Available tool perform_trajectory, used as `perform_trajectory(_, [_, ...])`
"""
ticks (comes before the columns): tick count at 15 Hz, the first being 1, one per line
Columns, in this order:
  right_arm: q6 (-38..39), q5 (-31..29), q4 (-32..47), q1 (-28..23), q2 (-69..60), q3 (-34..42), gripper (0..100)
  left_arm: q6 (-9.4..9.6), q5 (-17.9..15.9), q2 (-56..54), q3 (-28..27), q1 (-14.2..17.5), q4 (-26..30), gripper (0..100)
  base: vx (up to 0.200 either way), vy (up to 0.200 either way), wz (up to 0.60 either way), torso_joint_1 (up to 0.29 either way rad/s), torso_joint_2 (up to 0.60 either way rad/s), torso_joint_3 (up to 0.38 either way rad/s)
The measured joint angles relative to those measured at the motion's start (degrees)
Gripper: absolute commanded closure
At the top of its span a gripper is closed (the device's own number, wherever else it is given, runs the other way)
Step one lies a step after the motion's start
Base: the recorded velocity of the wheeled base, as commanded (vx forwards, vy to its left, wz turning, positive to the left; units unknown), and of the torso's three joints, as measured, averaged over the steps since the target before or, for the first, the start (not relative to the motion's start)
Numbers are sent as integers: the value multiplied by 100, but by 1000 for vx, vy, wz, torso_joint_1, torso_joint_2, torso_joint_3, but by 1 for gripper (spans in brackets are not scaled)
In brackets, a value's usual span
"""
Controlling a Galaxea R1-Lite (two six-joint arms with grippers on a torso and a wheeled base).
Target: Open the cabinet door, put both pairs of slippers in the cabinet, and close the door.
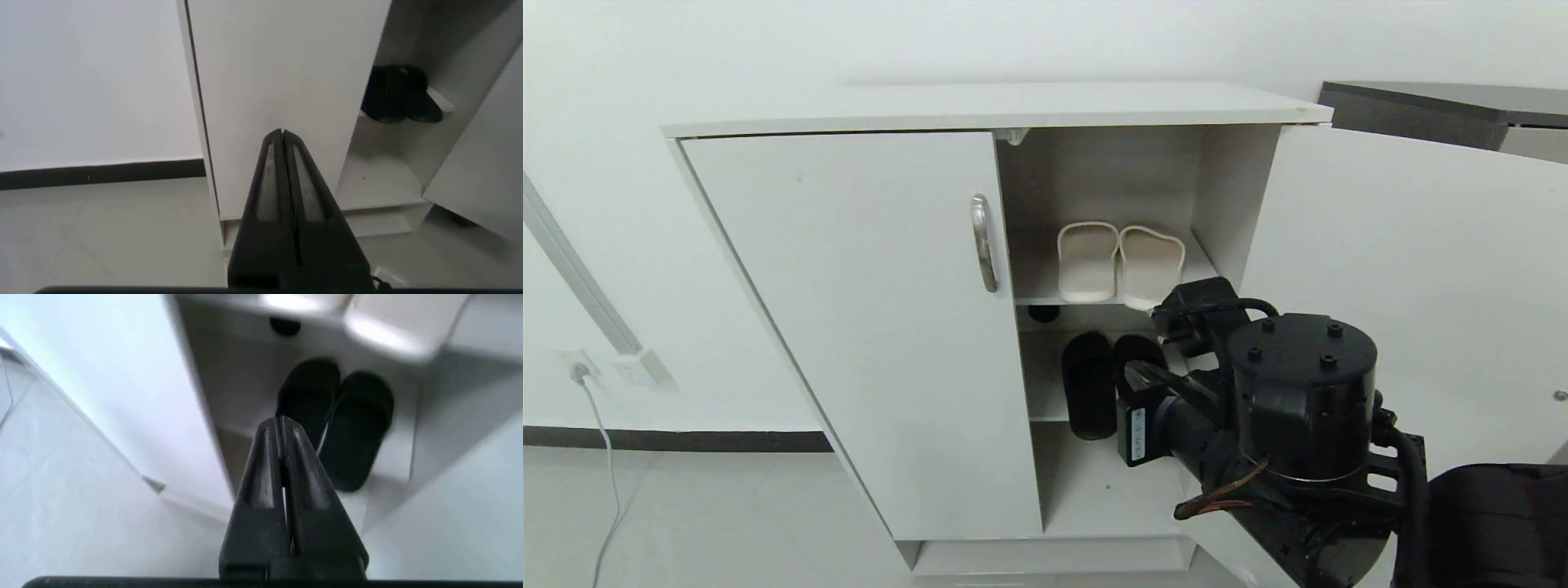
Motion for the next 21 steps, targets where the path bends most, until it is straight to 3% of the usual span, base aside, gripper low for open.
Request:
perform_trajectory(5, [-367,17,-386,-72,121,330,100,0,-2,0,0,-2,0,100,-200,0,0,5,4,4])
perform_trajectory(21, [-375,208,-534,-329,347,514,100,4,0,0,0,-2,0,100,0,0,0,0,0,0])
